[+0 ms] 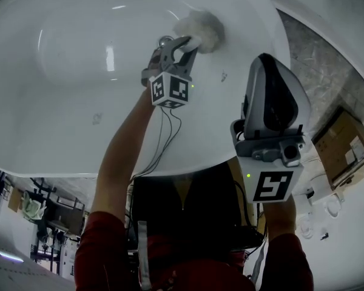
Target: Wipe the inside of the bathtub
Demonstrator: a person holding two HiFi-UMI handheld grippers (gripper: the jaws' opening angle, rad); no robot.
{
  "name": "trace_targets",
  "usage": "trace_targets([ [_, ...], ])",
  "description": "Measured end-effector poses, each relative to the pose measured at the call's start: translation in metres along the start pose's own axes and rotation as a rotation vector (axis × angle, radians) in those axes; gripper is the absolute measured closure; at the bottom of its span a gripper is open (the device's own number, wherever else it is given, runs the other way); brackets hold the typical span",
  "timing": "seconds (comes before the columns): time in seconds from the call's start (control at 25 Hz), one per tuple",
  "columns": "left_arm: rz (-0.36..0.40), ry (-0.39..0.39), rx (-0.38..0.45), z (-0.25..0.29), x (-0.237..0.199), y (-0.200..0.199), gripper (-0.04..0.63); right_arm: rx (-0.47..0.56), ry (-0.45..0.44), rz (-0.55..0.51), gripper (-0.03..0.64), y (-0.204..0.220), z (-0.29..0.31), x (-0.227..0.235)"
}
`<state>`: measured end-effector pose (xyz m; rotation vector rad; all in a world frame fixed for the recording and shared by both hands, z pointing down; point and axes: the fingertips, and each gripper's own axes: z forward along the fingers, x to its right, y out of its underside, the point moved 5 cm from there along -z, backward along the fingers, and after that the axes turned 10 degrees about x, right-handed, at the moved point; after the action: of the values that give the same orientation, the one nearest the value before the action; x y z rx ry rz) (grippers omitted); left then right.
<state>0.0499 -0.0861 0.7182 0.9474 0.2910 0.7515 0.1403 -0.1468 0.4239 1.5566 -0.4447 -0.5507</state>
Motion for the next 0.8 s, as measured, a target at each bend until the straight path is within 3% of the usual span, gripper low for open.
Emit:
trace_targets([
  [0.32, 0.124, 0.086, 0.193, -0.067, 0.009, -0.114, 0.502, 0.04, 0.091, -0.09, 0.604, -0.069, -0.037, 0.016],
  [0.44, 0.122, 0.133, 0.236, -0.083, 0.018, -0.153, 0.502, 0.067, 0.15, -0.115, 0.604, -0.096, -0.051, 0.03],
  [0.68, 0.101, 0.251, 0.251, -0.075, 0.04, -0.207, 0.502, 0.084, 0.241, -0.141, 0.604, -0.126, -0.08, 0.055],
  [0.8, 0.139, 0.283, 0.224, -0.061, 0.045, -0.212, 0.502, 0.102, 0.247, -0.136, 0.604, -0.132, -0.082, 0.061],
])
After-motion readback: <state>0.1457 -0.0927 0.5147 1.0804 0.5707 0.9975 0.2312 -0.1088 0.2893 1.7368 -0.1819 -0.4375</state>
